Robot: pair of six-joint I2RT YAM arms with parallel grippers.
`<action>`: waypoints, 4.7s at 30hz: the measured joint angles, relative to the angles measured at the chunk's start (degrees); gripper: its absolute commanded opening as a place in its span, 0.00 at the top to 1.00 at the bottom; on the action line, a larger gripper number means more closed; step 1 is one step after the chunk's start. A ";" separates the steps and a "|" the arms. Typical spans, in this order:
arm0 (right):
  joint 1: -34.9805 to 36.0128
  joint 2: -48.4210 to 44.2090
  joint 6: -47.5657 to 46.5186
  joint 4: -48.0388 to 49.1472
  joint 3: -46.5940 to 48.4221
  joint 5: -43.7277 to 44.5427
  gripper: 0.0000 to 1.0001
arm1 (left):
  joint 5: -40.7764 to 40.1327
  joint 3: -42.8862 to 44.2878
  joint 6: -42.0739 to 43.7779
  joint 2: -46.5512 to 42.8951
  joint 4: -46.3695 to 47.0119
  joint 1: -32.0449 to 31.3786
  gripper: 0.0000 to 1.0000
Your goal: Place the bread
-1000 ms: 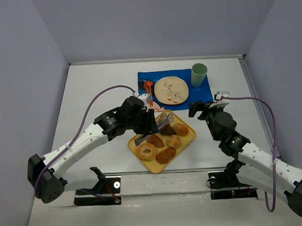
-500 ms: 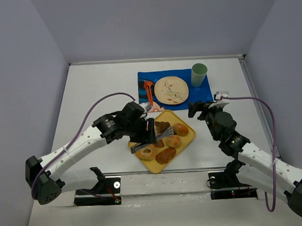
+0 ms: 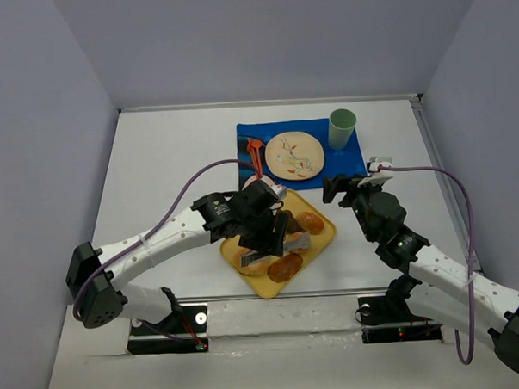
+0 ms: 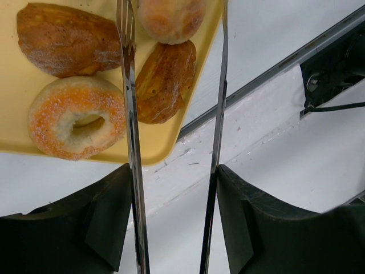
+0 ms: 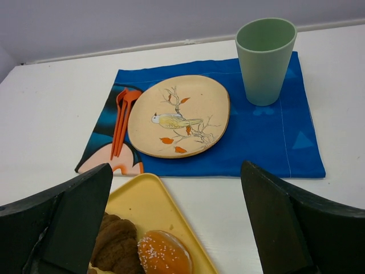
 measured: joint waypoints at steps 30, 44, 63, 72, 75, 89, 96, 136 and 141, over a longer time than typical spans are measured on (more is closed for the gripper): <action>0.00 0.90 -0.04 0.02 0.00 -0.09 0.00 | -3.34 8.87 4.59 11.30 -8.70 -3.28 0.31; 0.02 0.76 -0.02 0.00 0.00 -0.04 0.00 | -4.57 12.46 6.34 15.50 -9.03 -3.48 0.44; 0.00 -1.09 0.00 0.00 -0.83 -0.04 0.00 | -8.41 17.81 4.28 11.91 -14.25 -4.70 0.59; 0.00 -2.43 0.31 0.00 -0.98 0.90 0.00 | -17.79 27.87 1.86 8.74 -14.08 -4.59 0.62; 0.00 -5.01 1.09 0.00 -1.84 2.32 0.00 | -23.76 30.97 0.94 11.56 -13.05 -3.45 0.61; 0.00 -17.22 3.41 0.90 -7.41 9.64 0.00 | -27.23 37.51 5.77 30.10 5.31 14.88 0.60; 0.00 -17.05 3.82 1.09 -7.80 11.30 0.00 | -23.39 41.57 9.35 41.77 9.25 19.17 0.57; 0.00 -17.75 4.04 1.57 -8.41 12.48 0.00 | -12.98 16.98 0.79 9.60 7.54 11.19 0.35; 0.00 -17.81 4.04 2.01 -8.41 12.44 0.00 | -7.39 14.32 -3.82 8.55 1.27 11.43 0.34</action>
